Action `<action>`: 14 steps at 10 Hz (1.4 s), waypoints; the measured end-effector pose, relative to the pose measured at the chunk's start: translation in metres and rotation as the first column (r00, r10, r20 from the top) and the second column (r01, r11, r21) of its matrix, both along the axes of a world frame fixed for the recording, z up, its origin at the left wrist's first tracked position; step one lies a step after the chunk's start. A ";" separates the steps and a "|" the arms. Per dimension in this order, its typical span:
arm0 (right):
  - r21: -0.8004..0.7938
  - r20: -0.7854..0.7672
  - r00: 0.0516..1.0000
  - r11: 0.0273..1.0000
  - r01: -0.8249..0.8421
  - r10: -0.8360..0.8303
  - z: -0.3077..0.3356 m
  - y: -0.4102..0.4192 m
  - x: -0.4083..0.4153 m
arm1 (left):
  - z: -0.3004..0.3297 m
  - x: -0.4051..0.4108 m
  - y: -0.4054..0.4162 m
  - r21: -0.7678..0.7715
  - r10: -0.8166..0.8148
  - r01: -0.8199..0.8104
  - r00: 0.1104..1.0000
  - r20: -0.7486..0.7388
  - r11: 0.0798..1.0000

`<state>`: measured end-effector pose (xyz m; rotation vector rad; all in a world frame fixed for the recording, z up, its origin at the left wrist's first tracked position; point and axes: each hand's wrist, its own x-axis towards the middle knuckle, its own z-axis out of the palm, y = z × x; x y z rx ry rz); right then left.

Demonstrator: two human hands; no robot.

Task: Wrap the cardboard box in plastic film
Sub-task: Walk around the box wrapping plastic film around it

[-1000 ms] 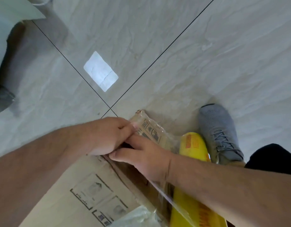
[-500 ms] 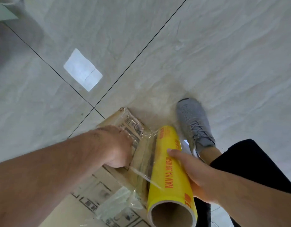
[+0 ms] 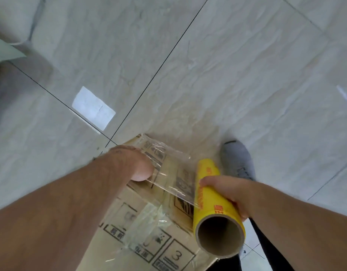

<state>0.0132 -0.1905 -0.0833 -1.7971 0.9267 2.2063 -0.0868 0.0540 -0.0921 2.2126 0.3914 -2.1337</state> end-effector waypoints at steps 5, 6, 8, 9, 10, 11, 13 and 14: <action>0.001 -0.055 0.877 0.878 0.478 -0.477 -0.050 -0.043 -0.029 | -0.110 0.020 -0.051 -0.020 -0.025 0.023 0.997 -0.075 1.000; 0.017 -0.007 0.907 0.907 0.421 -0.421 -0.048 -0.039 -0.021 | -0.105 0.018 -0.065 -0.117 0.028 -0.041 0.993 -0.112 0.992; 0.062 0.045 0.953 0.953 0.295 -0.298 -0.030 -0.030 -0.010 | 0.027 0.008 -0.086 -0.229 0.128 -0.113 0.991 0.049 0.967; 0.030 0.022 0.931 0.931 0.365 -0.366 -0.007 -0.029 -0.014 | 0.075 -0.015 -0.092 -0.162 0.134 -0.092 0.952 0.273 0.983; -0.030 -0.005 0.893 0.893 0.449 -0.450 0.012 -0.031 -0.023 | 0.082 -0.033 -0.100 -0.149 0.084 -0.029 0.923 0.375 0.988; -0.021 -0.007 0.890 0.890 0.455 -0.455 0.025 -0.028 -0.024 | 0.077 -0.035 -0.101 -0.131 0.061 -0.001 0.891 0.450 0.991; 0.034 0.052 0.981 0.982 0.187 -0.189 0.049 -0.028 -0.006 | 0.062 -0.042 -0.091 -0.145 0.019 0.063 0.863 0.505 0.987; 0.025 0.053 0.989 0.990 0.137 -0.138 0.056 -0.033 -0.003 | 0.062 -0.046 -0.092 -0.116 -0.015 0.090 0.847 0.531 0.989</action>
